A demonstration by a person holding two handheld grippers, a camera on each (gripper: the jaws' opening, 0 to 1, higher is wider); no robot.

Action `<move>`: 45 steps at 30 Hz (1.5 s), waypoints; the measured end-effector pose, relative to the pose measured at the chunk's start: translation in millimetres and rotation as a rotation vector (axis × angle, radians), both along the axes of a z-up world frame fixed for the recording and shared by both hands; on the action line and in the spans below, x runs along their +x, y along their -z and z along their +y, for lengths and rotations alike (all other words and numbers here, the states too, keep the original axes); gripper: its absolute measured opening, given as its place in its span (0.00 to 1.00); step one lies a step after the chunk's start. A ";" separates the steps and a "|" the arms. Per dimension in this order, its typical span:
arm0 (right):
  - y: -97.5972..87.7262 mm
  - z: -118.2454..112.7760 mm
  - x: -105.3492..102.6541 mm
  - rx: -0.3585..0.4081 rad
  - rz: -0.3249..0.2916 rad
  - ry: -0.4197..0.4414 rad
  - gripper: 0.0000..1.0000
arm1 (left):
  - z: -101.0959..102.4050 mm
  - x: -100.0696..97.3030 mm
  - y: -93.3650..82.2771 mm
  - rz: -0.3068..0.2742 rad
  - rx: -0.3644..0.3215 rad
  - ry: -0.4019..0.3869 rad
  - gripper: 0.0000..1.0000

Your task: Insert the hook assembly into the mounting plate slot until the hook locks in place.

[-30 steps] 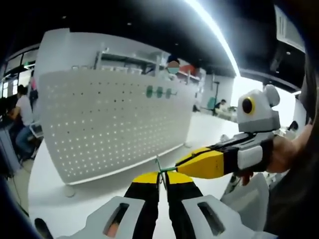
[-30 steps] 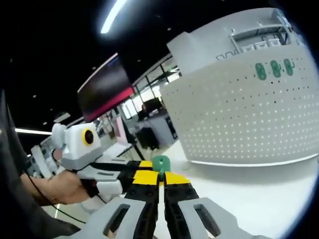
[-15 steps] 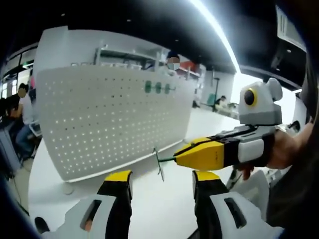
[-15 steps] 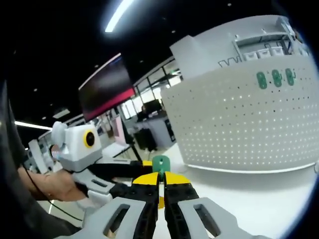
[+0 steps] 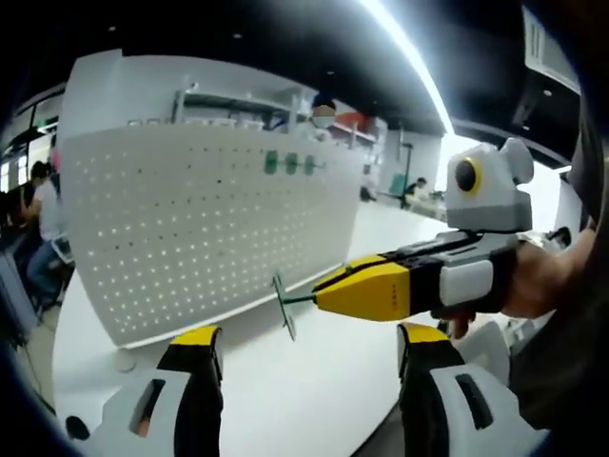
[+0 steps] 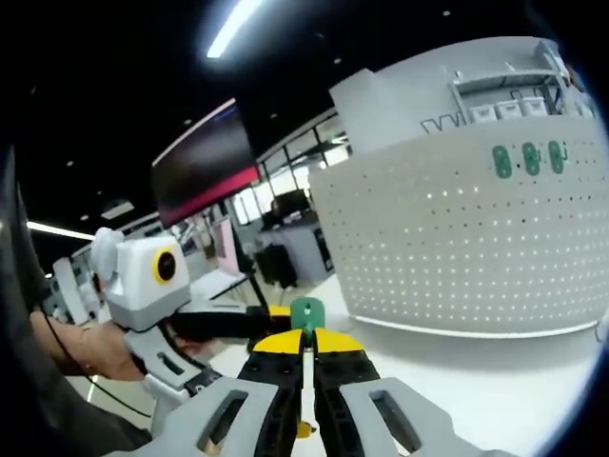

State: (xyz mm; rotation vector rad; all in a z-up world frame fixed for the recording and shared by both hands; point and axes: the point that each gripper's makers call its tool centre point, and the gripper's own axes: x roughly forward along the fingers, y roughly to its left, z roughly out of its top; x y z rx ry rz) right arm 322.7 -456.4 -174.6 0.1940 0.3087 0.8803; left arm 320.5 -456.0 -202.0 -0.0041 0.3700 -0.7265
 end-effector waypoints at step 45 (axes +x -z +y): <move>-10.3 -51.3 48.4 -0.028 -0.105 0.191 0.00 | -2.2 -1.5 -13.0 0.022 -0.124 -0.012 1.00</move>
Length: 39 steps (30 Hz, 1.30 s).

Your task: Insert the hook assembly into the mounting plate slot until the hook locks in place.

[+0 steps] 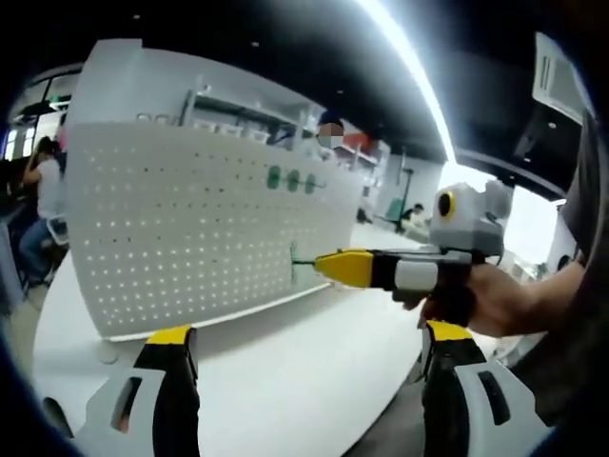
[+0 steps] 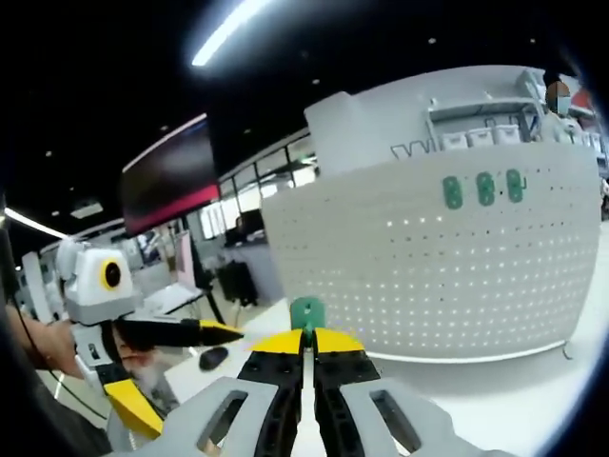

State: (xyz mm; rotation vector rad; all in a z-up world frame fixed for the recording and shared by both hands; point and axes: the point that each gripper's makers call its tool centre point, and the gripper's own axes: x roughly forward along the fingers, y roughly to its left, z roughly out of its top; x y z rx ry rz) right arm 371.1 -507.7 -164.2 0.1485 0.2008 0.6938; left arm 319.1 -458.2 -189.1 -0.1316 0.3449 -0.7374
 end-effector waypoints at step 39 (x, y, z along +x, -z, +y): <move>-42.9 -150.1 109.5 -0.029 -0.155 0.380 0.00 | 13.8 15.9 -2.2 0.021 0.018 -0.058 0.97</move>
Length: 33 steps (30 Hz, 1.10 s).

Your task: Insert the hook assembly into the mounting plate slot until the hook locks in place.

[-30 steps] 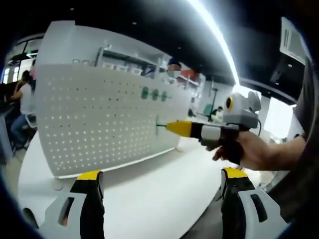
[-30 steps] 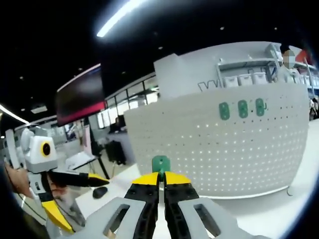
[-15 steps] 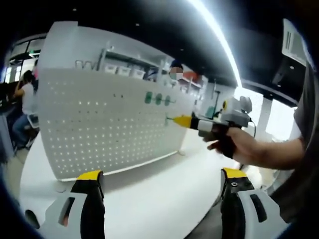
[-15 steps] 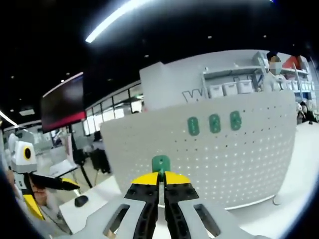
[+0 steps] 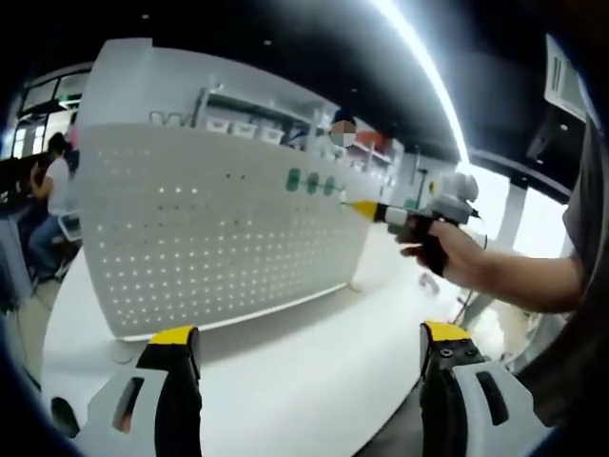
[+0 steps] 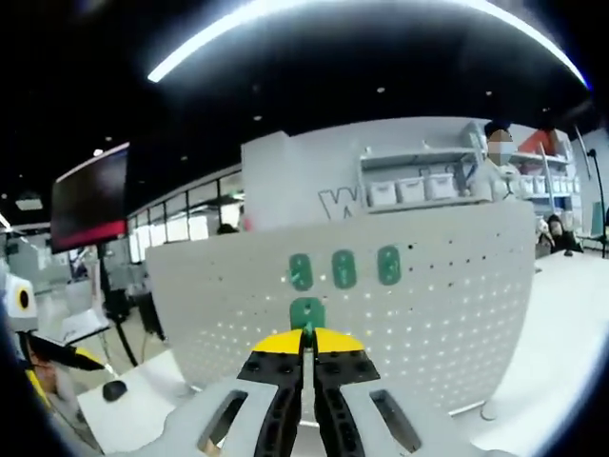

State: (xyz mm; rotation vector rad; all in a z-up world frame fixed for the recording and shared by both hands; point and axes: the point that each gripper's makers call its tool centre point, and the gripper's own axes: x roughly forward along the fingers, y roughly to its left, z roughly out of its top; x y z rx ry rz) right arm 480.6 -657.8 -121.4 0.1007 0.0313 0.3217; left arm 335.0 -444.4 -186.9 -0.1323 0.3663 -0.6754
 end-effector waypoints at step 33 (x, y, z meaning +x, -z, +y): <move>-22.7 -65.1 40.0 -0.032 -0.057 0.174 0.00 | 6.7 6.4 12.1 0.029 0.010 -0.020 0.97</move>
